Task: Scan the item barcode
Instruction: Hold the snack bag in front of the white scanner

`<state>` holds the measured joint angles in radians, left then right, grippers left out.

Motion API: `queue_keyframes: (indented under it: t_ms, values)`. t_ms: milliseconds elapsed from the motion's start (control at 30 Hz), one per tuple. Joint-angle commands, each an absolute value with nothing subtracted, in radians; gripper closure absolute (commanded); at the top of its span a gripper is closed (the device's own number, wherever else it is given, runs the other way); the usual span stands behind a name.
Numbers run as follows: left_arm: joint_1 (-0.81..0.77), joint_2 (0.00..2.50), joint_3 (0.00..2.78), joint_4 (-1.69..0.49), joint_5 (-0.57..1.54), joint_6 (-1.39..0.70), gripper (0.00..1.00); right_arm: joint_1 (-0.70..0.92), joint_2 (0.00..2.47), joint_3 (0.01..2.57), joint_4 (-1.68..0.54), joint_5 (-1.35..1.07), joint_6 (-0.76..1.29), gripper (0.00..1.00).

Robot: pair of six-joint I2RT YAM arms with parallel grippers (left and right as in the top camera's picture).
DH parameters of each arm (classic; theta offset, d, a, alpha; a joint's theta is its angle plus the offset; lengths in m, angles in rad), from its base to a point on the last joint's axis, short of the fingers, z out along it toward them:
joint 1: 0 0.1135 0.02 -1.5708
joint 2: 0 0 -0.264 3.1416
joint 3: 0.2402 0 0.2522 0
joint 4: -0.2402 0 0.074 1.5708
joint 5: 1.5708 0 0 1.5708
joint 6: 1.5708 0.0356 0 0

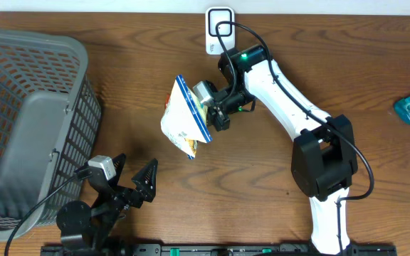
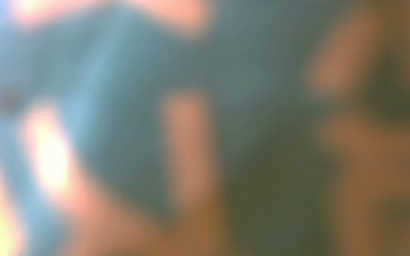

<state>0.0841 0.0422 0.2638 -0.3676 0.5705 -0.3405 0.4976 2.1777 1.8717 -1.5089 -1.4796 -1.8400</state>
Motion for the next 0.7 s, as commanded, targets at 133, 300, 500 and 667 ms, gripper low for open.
queue_keyframes:
  t_ms: [133, 300, 500, 667]
  values:
    - [0.088, 0.037, 0.263, -0.366, 0.576, -0.338, 0.02, 0.490, 2.175, 1.892, -1.470, -1.174, -1.406, 0.99]
    - [0.088, 0.037, 0.263, -0.366, 0.576, -0.338, 0.02, 0.490, 2.175, 1.892, -1.299, -0.956, -0.879, 0.99]
    - [0.088, 0.037, 0.263, -0.366, 0.576, -0.338, 0.02, 0.490, 2.175, 1.892, -1.065, -0.369, -0.274, 0.99]
    - [0.088, 0.037, 0.263, -0.366, 0.576, -0.338, 0.02, 0.490, 2.178, 1.892, -0.975, -0.026, -0.202, 0.99]
